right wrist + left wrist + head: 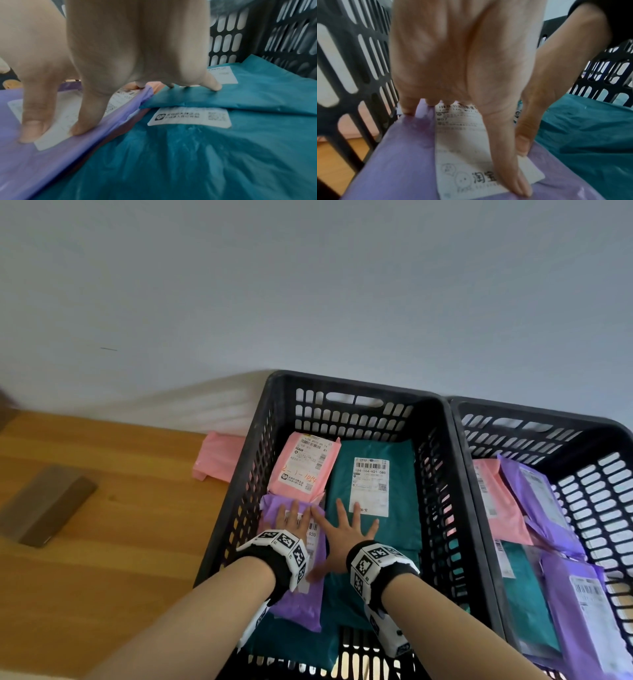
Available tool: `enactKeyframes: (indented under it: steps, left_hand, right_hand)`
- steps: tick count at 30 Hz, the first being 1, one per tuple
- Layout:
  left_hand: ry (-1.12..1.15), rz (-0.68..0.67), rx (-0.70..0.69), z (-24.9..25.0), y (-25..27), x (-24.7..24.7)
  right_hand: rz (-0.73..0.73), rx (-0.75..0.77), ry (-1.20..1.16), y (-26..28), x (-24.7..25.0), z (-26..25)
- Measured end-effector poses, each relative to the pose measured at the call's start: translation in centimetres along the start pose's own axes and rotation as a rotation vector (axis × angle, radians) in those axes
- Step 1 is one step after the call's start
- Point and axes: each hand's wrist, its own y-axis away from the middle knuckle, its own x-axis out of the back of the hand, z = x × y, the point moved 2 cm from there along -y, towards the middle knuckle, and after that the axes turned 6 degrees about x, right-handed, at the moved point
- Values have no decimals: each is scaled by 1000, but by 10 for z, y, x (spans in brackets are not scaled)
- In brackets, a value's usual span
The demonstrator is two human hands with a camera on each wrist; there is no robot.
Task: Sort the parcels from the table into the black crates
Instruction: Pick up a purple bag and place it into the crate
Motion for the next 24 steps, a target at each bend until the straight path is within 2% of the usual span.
enactKeyframes:
  steps: [10, 14, 20, 24]
  left_hand:
    - [104, -19, 30, 7, 8, 3]
    - [45, -43, 8, 6, 6, 5]
    - [-33, 32, -43, 1, 25, 26]
    - [-76, -16, -16, -5, 23, 27]
  right_hand:
    - [-23, -58, 60, -13, -4, -3]
    - [-52, -59, 48, -14, -2, -5]
    - [-70, -2, -38, -1, 20, -4]
    - [-34, -11, -98, 6, 31, -1]
